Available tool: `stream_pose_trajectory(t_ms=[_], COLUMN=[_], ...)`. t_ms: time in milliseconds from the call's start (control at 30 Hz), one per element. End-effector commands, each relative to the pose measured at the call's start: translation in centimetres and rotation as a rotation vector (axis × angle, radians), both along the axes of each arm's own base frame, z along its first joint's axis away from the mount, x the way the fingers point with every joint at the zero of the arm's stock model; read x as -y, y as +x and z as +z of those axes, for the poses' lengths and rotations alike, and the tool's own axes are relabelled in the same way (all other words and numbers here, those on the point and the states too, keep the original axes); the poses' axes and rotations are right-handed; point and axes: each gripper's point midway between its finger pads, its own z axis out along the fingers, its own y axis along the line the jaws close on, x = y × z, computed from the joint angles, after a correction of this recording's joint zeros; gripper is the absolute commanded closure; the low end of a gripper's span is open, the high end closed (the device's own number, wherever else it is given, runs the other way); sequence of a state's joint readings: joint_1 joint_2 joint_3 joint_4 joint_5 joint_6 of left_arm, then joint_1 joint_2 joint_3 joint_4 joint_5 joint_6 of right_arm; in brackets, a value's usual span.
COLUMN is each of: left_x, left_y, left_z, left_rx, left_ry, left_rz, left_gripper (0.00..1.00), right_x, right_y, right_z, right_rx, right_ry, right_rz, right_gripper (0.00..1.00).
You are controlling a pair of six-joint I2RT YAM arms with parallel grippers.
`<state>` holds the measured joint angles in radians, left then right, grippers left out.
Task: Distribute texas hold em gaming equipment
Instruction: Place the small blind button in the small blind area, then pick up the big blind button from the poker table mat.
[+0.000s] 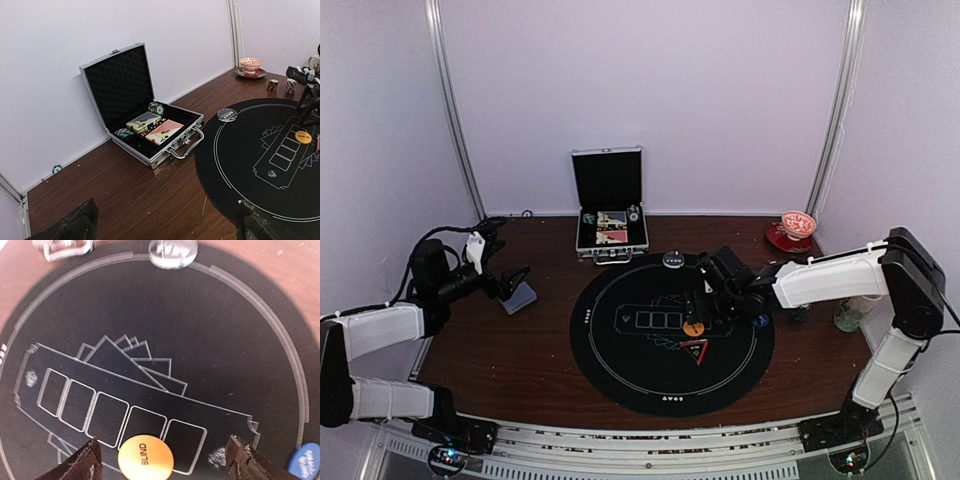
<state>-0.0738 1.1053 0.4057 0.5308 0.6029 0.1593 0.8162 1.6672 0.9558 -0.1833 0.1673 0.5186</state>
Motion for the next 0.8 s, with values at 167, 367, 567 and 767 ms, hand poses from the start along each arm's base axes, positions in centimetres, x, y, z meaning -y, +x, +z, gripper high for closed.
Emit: stream_pose_trajectory(t_ms=[167, 367, 567, 767], left_x=[0.0, -0.1, -0.1, -0.1], left_y=[0.0, 0.0, 0.0, 0.0], left_z=[1.5, 1.6, 1.5, 1.5], left_rx=[0.067, 0.073, 0.069, 0.069], left_ry=[-0.003, -0.004, -0.003, -0.003], left_rz=[-0.003, 0.000, 0.002, 0.001], left_gripper=[0.02, 0.02, 0.02, 0.02], right_x=[-1.8, -2.3, -3.0, -2.7], right_y=[-0.8, -1.6, -2.8, -3.3], right_z=[-3.8, -5.0, -5.8, -6.8], right_rx=[-0.111, -0.137, -0.143, -0.139], right_ry=[-0.038, -0.057, -0.109, -0.169], right_rz=[0.085, 0.118, 0.156, 0.143], right_gripper=[0.16, 0.19, 0.22, 0.30])
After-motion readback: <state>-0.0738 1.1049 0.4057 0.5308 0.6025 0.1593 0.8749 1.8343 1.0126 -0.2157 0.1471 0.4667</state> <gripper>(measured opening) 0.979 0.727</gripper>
